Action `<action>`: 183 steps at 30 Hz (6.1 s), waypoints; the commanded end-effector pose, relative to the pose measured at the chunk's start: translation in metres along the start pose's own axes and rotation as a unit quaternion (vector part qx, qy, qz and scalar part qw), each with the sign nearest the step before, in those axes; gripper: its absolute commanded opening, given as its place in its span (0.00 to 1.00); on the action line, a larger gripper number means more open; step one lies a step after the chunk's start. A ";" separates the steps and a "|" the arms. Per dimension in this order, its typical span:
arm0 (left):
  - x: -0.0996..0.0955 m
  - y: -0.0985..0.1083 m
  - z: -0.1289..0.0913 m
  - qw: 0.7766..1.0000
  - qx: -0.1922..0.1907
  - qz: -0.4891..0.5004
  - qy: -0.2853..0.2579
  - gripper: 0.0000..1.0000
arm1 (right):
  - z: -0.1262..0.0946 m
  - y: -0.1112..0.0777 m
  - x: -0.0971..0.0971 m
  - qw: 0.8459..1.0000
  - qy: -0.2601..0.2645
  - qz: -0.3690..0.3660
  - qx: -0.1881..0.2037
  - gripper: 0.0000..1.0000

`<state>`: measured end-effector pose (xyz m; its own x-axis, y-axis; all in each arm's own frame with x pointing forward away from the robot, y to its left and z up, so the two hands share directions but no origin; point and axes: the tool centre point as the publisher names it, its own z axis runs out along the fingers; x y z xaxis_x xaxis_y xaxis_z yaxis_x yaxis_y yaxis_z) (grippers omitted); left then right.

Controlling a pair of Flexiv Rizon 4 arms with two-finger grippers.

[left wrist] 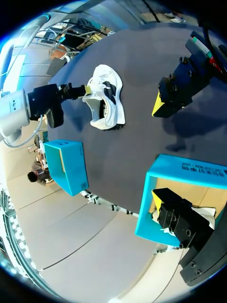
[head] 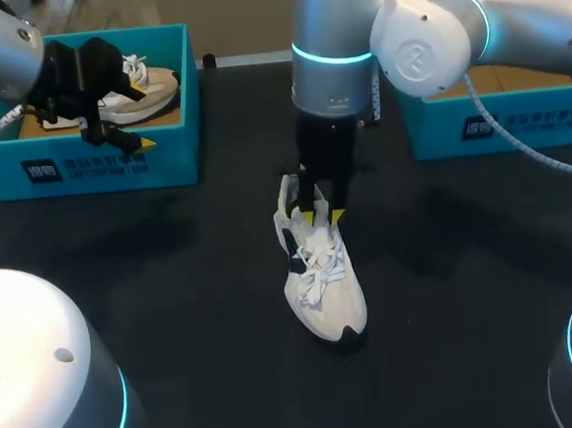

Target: Take the shoe out of the shoebox, open the shoe tongue, remove and reinsert the insole, then place the shoe into the shoebox

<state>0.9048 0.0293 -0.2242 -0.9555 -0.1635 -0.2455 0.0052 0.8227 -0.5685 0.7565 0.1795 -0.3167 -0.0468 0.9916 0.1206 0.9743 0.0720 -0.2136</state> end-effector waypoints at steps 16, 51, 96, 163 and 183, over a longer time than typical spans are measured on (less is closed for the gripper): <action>0.001 0.000 -0.001 1.000 -0.002 0.000 0.000 1.00 | 0.001 0.024 0.011 0.999 -0.005 -0.033 -0.016 0.31; 0.001 0.000 -0.001 1.000 -0.002 0.000 0.000 1.00 | -0.007 0.028 0.005 0.997 -0.018 -0.044 -0.062 0.44; 0.001 0.000 -0.001 1.000 -0.002 0.000 0.000 1.00 | -0.065 0.081 -0.009 0.746 -0.311 -0.584 -0.072 1.00; 0.001 0.000 -0.001 1.000 -0.002 0.000 0.000 1.00 | 0.032 0.153 -0.004 0.674 -0.228 -0.702 -0.021 0.00; 0.001 0.000 -0.001 1.000 -0.002 0.000 0.000 1.00 | -0.069 0.130 -0.021 0.676 -0.252 -0.692 0.002 0.00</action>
<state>0.9048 0.0292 -0.2242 -0.9555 -0.1635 -0.2455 0.0053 0.8227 -0.5685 0.9024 0.1649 -0.3116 -0.9839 -0.1094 -0.1414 -0.0738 0.9690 -0.2356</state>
